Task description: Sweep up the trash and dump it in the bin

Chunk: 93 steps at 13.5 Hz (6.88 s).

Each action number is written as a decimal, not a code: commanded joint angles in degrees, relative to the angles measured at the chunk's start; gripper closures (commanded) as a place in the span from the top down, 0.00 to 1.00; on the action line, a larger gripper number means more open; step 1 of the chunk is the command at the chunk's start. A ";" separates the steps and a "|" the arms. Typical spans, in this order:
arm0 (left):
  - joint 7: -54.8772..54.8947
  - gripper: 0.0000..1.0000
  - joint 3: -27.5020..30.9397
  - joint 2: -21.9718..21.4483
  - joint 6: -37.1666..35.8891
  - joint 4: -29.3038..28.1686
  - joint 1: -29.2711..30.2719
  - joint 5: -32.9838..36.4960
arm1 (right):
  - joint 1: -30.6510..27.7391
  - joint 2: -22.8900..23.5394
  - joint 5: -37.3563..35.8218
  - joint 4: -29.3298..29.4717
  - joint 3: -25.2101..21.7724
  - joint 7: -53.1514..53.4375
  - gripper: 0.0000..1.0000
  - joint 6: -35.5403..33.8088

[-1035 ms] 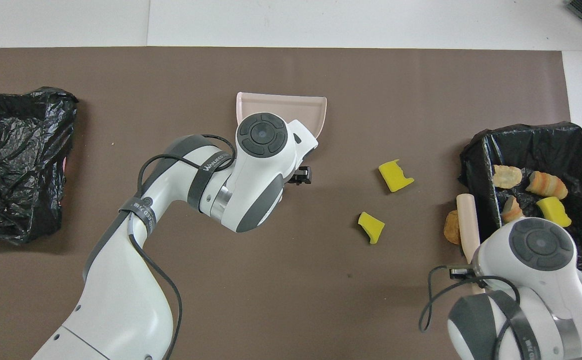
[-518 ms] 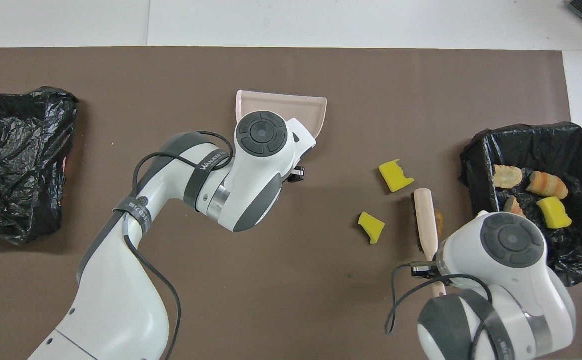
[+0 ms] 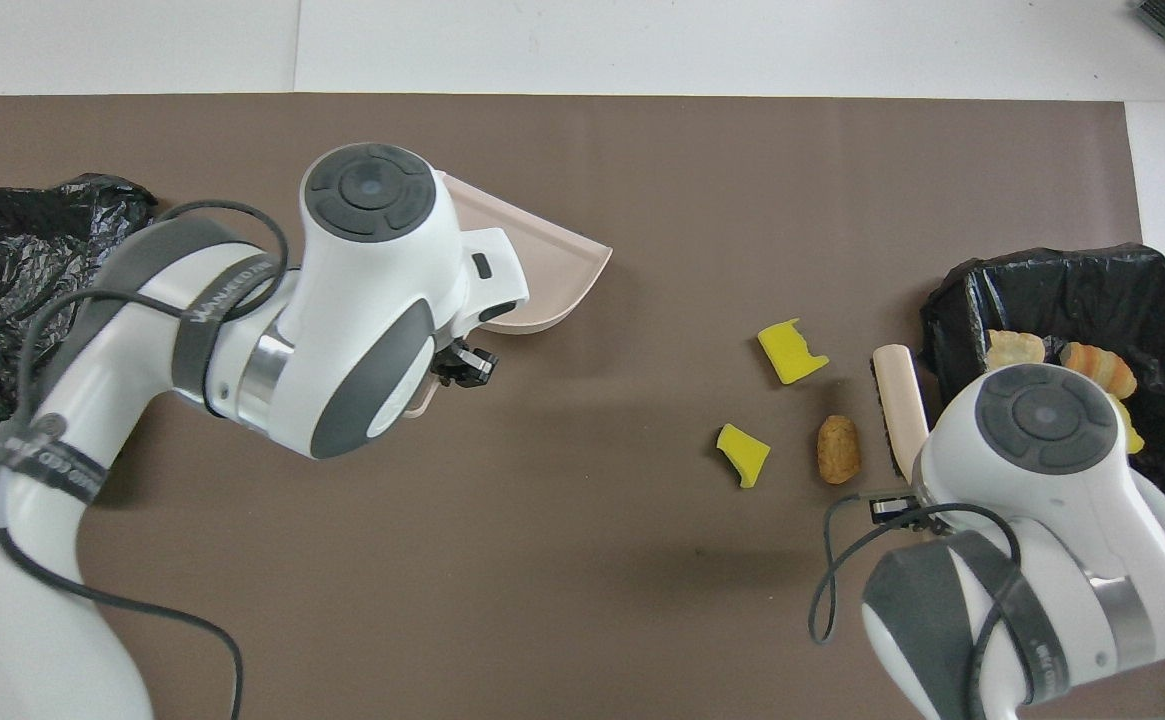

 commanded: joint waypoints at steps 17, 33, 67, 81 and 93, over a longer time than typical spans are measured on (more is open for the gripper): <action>41.30 0.00 -2.27 -25.14 29.42 -46.00 3.97 8.18 | 7.27 6.35 19.98 -5.67 0.46 -6.03 0.00 17.28; 33.53 0.00 -2.54 -23.46 28.30 -45.65 -0.71 8.11 | 26.89 20.25 46.00 11.73 0.72 16.12 0.00 27.13; 29.66 0.00 -2.45 -23.46 28.56 -45.65 -0.10 7.85 | 21.70 14.71 33.41 9.43 1.25 -10.34 0.00 17.04; 41.26 0.00 -2.45 -24.07 24.95 -45.82 -1.24 7.85 | 24.16 1.26 24.82 1.19 1.25 42.37 0.00 0.32; 40.91 0.00 -2.45 -24.07 24.87 -45.82 -1.85 7.85 | 34.70 8.72 25.70 -5.60 1.34 31.82 0.00 23.70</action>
